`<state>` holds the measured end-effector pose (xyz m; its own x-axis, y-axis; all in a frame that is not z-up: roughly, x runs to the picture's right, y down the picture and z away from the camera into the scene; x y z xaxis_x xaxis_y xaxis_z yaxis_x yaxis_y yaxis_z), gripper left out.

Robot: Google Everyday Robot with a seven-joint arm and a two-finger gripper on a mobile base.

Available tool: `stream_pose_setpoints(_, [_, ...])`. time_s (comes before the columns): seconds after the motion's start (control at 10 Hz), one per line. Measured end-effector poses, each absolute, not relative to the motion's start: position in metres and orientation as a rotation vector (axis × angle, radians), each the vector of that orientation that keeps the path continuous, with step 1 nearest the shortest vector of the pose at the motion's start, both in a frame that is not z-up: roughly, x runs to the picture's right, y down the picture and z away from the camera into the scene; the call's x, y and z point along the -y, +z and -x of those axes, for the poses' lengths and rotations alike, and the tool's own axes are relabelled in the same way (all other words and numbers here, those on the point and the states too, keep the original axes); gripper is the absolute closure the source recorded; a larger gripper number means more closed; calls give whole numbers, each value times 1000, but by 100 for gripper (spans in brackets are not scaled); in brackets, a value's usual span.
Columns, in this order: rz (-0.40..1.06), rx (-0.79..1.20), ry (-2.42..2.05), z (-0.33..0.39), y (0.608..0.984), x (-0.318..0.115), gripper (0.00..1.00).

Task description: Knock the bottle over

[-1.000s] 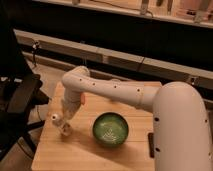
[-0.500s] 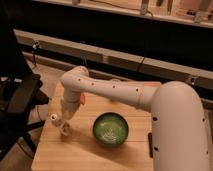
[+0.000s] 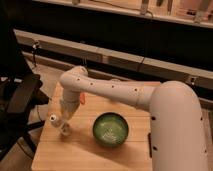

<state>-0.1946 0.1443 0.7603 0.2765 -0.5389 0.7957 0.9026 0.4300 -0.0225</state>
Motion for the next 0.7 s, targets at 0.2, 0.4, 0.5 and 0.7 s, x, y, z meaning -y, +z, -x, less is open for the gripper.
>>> stream_pose_setpoints(0.2, [514,840,-1022,193,758,-145,100])
stream_pose_setpoints(0.4, [501,881,-1023,196,753,-149,100])
stream_pose_setpoints(0.5, [501,894,-1025,197,753,-151,100])
stream_pose_setpoints(0.7, [507,926,-1030,200,753,-157,100])
